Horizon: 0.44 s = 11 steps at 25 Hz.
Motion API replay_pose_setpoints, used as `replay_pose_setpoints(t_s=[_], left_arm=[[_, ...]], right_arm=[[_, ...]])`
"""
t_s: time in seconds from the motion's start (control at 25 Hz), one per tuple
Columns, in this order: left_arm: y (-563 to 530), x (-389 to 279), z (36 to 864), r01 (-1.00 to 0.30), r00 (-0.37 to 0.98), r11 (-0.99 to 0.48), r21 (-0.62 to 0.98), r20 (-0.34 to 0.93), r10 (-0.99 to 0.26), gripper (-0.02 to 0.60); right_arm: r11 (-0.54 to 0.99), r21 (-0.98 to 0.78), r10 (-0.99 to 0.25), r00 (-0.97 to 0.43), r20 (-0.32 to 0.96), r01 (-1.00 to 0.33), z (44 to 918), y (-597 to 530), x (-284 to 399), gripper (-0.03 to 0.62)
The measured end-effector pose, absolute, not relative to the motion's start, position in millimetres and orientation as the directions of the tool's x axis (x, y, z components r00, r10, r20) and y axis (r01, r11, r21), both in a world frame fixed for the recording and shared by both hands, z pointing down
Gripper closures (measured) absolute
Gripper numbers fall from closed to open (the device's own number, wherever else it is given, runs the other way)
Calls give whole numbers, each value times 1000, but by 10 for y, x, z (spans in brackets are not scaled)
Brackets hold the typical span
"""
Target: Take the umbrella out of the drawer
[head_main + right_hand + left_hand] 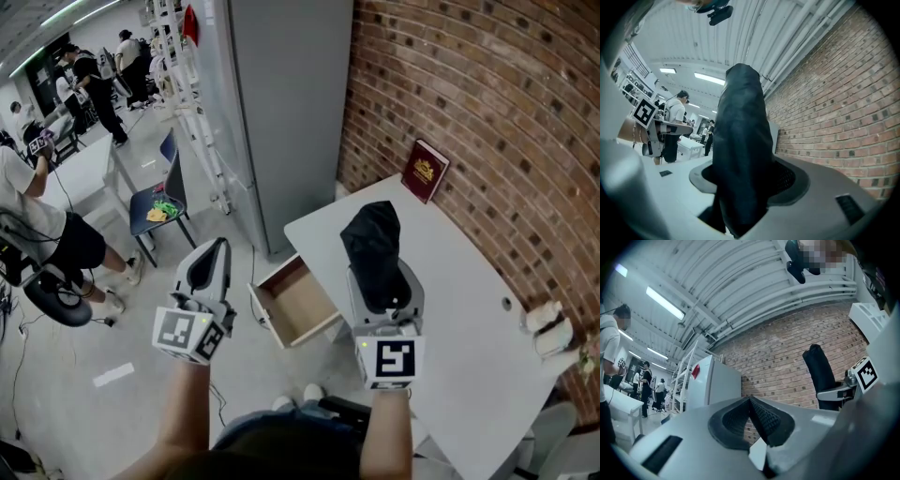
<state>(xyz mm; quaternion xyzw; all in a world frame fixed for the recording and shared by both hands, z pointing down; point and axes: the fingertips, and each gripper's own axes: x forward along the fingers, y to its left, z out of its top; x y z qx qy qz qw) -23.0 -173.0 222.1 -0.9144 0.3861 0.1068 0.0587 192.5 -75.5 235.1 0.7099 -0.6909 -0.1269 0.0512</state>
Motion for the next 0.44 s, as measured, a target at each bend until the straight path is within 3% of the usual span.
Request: replay_pose_setpoints(t_s=[0.44], left_arm=[[-1710, -256, 2250, -716, 680, -698, -16, -243, -692, 583]], right_arm=[[-43, 260, -994, 17, -104, -965, 2370, -734, 1927, 345]])
